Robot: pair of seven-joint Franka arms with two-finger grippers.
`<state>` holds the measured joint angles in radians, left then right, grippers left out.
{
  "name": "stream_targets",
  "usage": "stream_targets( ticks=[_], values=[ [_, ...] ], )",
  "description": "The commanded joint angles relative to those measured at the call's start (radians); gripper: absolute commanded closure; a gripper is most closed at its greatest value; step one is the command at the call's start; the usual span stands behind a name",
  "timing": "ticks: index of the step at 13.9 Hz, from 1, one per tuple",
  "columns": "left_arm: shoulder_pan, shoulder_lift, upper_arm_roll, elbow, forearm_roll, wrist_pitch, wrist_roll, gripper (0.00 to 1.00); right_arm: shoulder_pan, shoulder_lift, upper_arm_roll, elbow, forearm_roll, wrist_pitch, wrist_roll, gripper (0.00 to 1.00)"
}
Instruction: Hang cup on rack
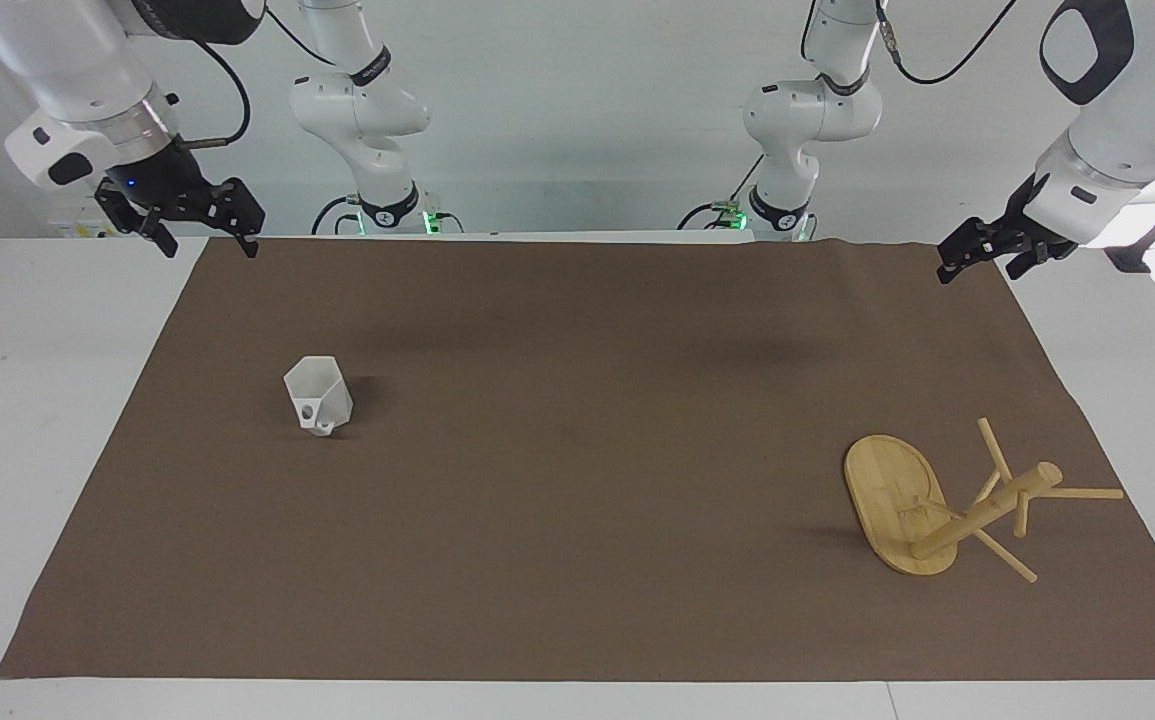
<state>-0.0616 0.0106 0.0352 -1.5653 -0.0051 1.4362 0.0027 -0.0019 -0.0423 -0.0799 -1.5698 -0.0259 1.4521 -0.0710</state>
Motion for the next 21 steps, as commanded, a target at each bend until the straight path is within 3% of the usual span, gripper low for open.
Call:
stream_targets(
  ticks=[1,13,17,21],
  values=[
    [-0.004,-0.031,0.003,-0.038,0.020,0.016,0.008,0.00,0.000,-0.013,0.000,-0.018,0.001,0.014,-0.003,0.00],
    [-0.004,-0.031,0.003,-0.038,0.020,0.018,0.008,0.00,-0.007,-0.019,0.000,-0.022,0.001,-0.032,-0.018,0.00],
    [-0.004,-0.029,0.003,-0.038,0.020,0.016,0.008,0.00,-0.020,-0.016,-0.007,-0.029,0.015,0.002,-0.440,0.00],
    [-0.004,-0.029,0.003,-0.038,0.020,0.016,0.008,0.00,-0.134,0.042,-0.011,-0.021,0.111,0.059,-0.971,0.00]
  ],
)
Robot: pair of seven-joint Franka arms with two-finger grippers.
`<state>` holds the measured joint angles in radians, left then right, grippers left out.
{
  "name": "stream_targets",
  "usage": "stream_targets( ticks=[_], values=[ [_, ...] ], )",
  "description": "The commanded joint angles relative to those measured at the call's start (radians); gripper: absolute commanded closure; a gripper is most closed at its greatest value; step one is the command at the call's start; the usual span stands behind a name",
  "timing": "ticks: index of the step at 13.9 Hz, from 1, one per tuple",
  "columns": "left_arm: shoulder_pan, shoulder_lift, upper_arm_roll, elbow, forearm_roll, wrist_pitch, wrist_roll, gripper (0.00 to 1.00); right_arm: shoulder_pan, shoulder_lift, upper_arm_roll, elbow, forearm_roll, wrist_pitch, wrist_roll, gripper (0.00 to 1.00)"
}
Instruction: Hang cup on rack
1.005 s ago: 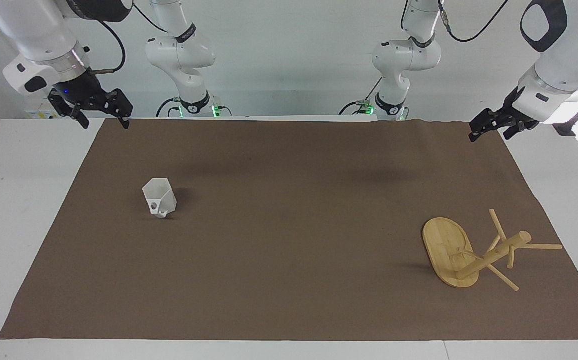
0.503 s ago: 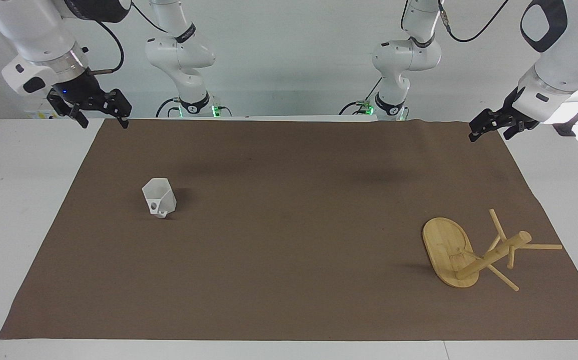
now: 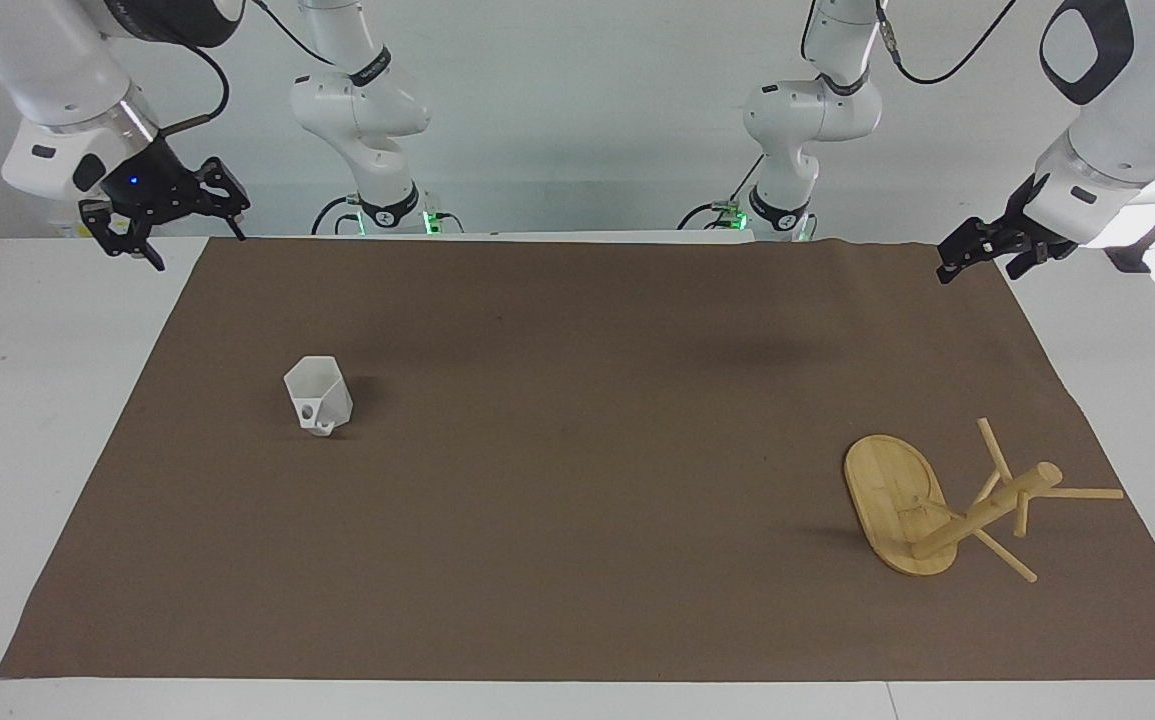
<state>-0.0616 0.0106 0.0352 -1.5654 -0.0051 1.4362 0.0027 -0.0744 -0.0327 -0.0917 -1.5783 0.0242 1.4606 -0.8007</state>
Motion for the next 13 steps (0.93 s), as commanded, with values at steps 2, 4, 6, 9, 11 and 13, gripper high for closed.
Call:
stream_targets(
  ticks=[2,4,6,9,11,13],
  values=[
    [-0.004,-0.029,0.003,-0.038,0.020,0.016,0.008,0.00,-0.117,0.101,0.001,0.010,0.141,0.079,-0.505,0.00],
    [-0.004,-0.031,0.003,-0.038,0.020,0.016,0.008,0.00,-0.194,0.176,0.003,0.031,0.268,0.072,-0.702,0.00],
    [-0.004,-0.031,0.003,-0.038,0.020,0.016,0.008,0.00,-0.264,0.261,0.004,0.035,0.376,0.031,-0.881,0.00],
    [-0.004,-0.031,0.003,-0.038,0.020,0.016,0.008,0.00,-0.355,0.394,0.009,0.038,0.547,-0.037,-1.105,0.00],
    [-0.004,-0.029,0.003,-0.038,0.020,0.016,0.008,0.00,-0.389,0.474,0.012,0.052,0.626,-0.080,-1.242,0.00],
    [-0.004,-0.029,0.003,-0.038,0.020,0.018,0.008,0.00,-0.403,0.525,0.013,0.051,0.690,-0.111,-1.351,0.00]
  ],
)
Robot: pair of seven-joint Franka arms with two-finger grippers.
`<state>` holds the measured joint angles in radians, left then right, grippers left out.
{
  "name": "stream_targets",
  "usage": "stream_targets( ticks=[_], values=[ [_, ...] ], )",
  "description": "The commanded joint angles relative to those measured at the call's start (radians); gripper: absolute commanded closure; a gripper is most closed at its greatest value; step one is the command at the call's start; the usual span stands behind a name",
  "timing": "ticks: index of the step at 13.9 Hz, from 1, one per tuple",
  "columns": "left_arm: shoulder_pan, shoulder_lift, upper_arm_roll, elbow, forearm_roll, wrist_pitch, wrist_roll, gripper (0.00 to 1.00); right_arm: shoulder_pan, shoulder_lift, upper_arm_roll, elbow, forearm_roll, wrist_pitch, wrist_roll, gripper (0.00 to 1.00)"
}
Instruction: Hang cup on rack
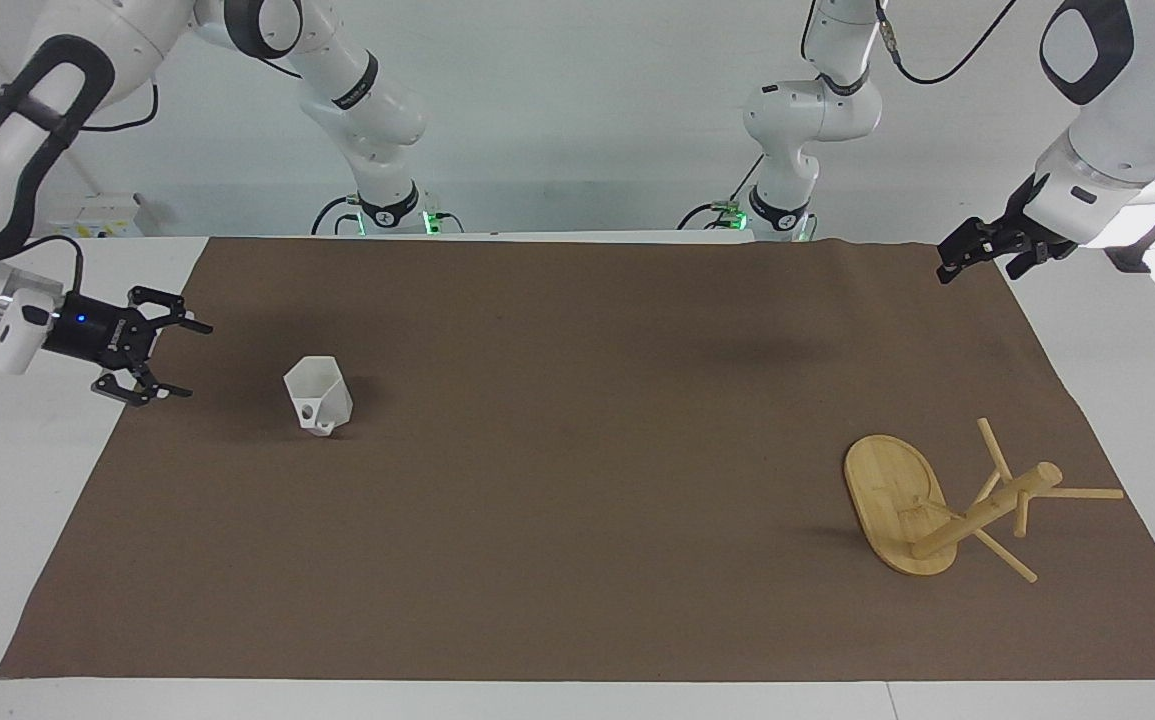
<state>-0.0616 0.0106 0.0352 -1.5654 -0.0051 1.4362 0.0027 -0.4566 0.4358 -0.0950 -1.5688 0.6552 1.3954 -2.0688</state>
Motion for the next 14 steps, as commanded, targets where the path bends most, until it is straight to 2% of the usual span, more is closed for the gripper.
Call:
stream_targets(
  ticks=[1,6,8,11,14],
  values=[
    [-0.004,-0.031,0.003,-0.038,0.020,0.017,0.008,0.00,-0.033,0.072,0.018,0.038,0.082,-0.055,-0.138,0.00],
    [-0.004,-0.031,0.003,-0.038,0.020,0.016,0.008,0.00,-0.060,0.220,0.020,0.004,0.220,-0.160,-0.381,0.00],
    [-0.004,-0.029,0.003,-0.038,0.020,0.016,0.008,0.00,-0.059,0.228,0.020,-0.005,0.225,-0.173,-0.434,0.00],
    [-0.004,-0.029,0.003,-0.038,0.020,0.016,0.008,0.00,-0.048,0.228,0.020,-0.103,0.279,-0.132,-0.516,0.00],
    [-0.004,-0.029,0.002,-0.038,0.019,0.023,0.008,0.00,-0.045,0.227,0.020,-0.119,0.277,-0.118,-0.531,0.00]
  ],
)
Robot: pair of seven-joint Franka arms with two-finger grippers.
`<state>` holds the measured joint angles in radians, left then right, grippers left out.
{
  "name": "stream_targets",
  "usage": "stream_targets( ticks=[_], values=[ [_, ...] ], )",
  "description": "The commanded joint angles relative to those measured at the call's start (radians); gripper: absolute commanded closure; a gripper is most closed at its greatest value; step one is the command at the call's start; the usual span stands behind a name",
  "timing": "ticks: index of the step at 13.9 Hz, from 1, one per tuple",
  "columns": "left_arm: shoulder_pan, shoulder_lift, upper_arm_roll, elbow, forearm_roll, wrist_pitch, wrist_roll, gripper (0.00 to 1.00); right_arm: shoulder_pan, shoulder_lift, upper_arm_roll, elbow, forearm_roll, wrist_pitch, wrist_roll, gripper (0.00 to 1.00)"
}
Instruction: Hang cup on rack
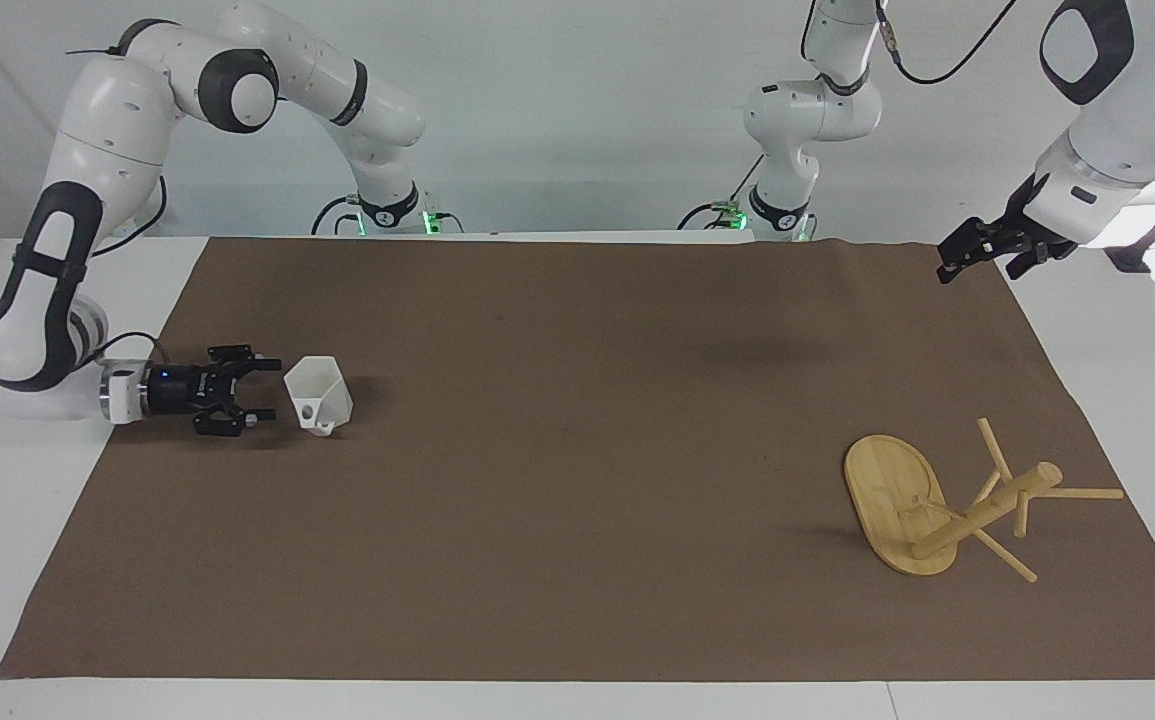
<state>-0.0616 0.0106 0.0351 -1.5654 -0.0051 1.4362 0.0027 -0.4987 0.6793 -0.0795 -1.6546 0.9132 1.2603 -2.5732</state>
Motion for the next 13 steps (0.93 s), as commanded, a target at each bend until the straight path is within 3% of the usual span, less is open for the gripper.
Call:
stream_targets(
  ticks=[1,5,13],
  values=[
    [-0.015,-0.029,0.002,-0.036,0.020,0.024,0.008,0.00,-0.001,-0.017,0.004,-0.034,0.026,0.019,-0.028,0.00],
    [-0.015,-0.029,-0.004,-0.036,0.020,0.024,0.008,0.00,0.017,-0.036,0.004,-0.138,0.053,0.067,-0.080,0.00],
    [-0.017,-0.029,-0.004,-0.038,0.020,0.024,0.005,0.00,0.043,-0.053,0.004,-0.220,0.089,0.113,-0.099,0.00]
  ],
)
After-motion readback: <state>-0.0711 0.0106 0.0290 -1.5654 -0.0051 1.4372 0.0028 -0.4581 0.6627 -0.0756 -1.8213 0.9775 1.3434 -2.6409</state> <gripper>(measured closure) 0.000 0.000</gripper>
